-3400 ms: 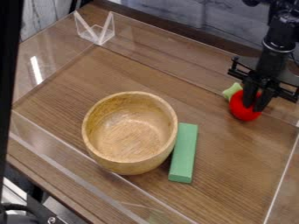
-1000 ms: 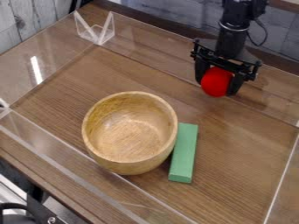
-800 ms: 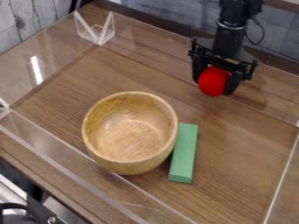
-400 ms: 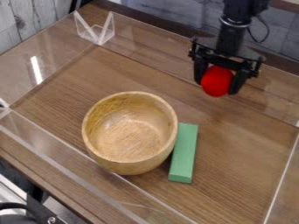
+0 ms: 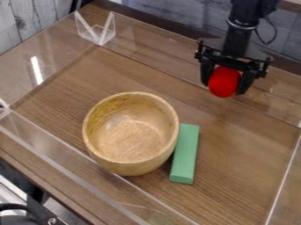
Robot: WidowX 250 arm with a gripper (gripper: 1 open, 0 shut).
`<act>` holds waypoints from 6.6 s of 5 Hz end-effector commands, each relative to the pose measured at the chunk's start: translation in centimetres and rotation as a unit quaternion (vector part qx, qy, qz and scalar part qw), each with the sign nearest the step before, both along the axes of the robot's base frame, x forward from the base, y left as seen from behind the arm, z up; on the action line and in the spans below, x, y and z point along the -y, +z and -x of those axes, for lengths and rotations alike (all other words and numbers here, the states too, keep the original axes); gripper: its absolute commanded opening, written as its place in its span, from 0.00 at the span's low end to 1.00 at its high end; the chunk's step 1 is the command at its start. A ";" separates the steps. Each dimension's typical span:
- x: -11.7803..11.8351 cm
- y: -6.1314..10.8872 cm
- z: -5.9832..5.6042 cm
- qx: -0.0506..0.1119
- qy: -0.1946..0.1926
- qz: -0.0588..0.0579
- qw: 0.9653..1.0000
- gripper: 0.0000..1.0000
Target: Move the red fruit to the right
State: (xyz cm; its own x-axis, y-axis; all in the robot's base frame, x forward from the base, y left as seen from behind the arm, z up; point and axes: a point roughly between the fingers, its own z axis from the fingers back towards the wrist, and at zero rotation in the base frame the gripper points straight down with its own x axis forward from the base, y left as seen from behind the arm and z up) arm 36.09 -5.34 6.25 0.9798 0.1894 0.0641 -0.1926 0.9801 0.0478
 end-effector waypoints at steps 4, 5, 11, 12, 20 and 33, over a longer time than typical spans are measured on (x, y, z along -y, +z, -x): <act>-0.9 -1.9 -1.6 0.040 0.045 0.002 0.998 1.00; -0.8 -1.2 -1.6 0.042 0.075 0.004 0.996 1.00; -1.4 1.7 -0.1 0.040 0.040 0.033 0.998 0.00; -0.8 0.7 0.5 0.035 0.008 0.035 0.999 0.00; 3.3 -0.3 -1.3 0.004 -0.024 0.034 0.999 1.00; 4.4 -1.4 1.6 -0.014 -0.013 0.078 0.997 1.00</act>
